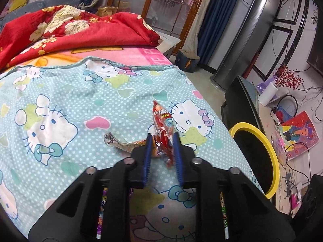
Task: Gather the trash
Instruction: 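Grasp the red candy wrapper with the left tool while the right tool grasps the green snack packet, then carry the red wrapper and green packet with both tools over the bin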
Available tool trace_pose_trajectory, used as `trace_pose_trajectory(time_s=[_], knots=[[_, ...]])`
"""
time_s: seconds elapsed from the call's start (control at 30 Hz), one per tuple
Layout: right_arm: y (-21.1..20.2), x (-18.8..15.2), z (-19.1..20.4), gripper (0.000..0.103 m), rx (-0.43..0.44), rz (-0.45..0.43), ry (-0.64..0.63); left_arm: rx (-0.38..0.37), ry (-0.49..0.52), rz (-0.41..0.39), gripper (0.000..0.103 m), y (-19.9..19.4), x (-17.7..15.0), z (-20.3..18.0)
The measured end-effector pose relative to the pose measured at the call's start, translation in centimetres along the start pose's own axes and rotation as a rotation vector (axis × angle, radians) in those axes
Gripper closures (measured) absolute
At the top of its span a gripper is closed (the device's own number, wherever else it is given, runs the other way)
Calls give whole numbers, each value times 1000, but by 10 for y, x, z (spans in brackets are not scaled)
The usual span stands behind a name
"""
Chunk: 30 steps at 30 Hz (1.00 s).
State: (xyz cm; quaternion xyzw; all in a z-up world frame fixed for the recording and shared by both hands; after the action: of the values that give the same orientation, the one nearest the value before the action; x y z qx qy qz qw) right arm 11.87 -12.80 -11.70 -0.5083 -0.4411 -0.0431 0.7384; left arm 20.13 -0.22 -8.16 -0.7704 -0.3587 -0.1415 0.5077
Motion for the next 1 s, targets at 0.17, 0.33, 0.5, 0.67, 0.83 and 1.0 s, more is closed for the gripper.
trace_pose_trajectory(time_s=[0.17,0.33,0.5,0.67,0.83,1.0], knots=[[-3,0,-1,68,-1,-12,-4,-8,9,-8,97,-3,-1,-2],[-8,1,-2,78,6,-25,-8,-23,10,-25,99,-10,0,-4],[-12,0,-4,87,5,-39,-8,-39,9,-44,99,-18,2,-6],[-17,2,-9,87,-7,-56,3,-62,17,-56,99,-27,3,-13],[-26,4,-21,87,-29,-81,27,-93,34,-63,99,-35,3,-23],[-36,3,-36,87,-55,-104,62,-119,60,-62,99,-40,-1,-35]])
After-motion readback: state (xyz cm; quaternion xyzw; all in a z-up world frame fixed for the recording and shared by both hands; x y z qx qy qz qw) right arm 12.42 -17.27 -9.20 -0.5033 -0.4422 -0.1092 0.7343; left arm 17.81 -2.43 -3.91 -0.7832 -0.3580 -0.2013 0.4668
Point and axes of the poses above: each gripper's, at about its wrist camera, not at the fingertips, and y roughly the way its jaws point, z to its left, x to its top, the point moved 1 cm from there along y, roughly the way its jaws point, and after that the axes turned 15 degrees about -y, right-handed, at the moved point
